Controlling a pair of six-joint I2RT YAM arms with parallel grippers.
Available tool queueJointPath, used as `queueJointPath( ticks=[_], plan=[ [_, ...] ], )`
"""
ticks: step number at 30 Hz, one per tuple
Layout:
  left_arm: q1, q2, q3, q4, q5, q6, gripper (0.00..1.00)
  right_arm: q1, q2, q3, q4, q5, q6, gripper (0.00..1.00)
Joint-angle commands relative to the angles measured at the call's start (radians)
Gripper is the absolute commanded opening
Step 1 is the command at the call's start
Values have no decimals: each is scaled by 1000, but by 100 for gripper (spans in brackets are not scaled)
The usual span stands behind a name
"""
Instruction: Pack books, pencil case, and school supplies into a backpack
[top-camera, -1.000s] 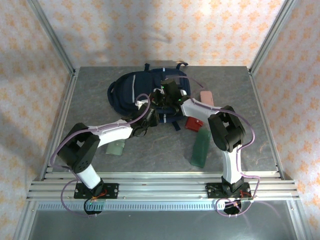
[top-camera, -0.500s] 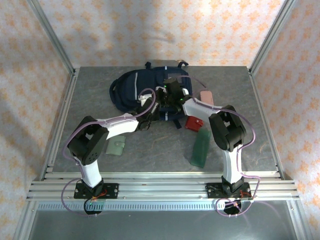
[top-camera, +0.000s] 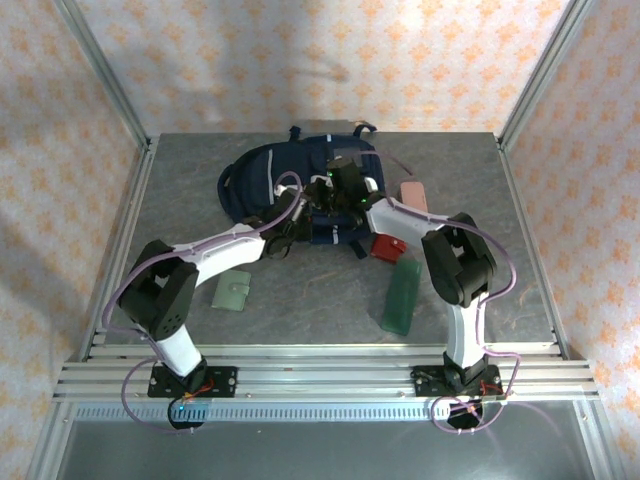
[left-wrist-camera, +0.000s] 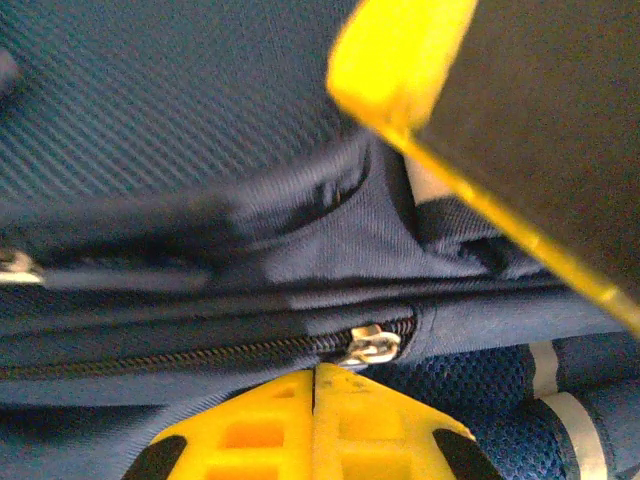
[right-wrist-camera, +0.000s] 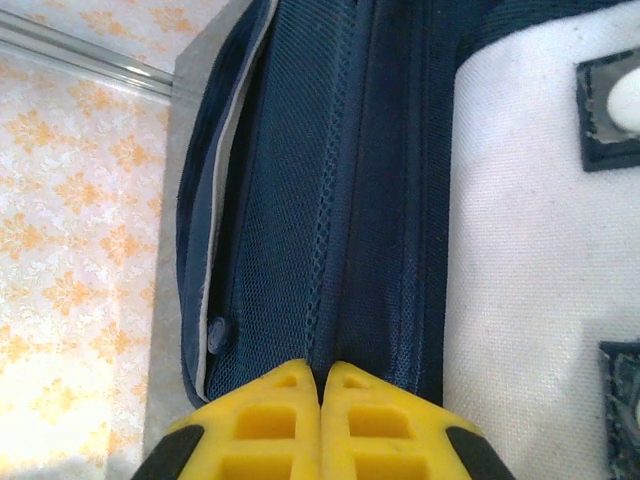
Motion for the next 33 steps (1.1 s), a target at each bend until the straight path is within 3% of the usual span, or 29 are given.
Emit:
queueJointPath(
  ticks=[1,4,10,13,17,21,28,33],
  plan=[
    [18,-50,-9,-57,19,73,0,3,-92,-26,29,8,-38,22],
    [20,-55,-23,-51,25,90,0,-9,-126,-64,-3,25,-44,32],
    [20,-44,-60,13,96,72,0,-20,-213,-164,-7,46,-51,36],
    [17,-27,-67,39,128,39,23,-20,-231,-193,-18,62,-60,35],
    [0,6,-66,67,98,26,39,-26,-247,-239,-36,89,-66,27],
    [-9,58,-53,94,66,19,41,-39,-251,-299,-28,91,-62,24],
    [-12,152,-11,132,-33,19,50,-58,-241,-366,2,107,-51,30],
    [-14,195,-5,212,-78,10,48,-65,-228,-441,58,121,-25,21]
  ],
)
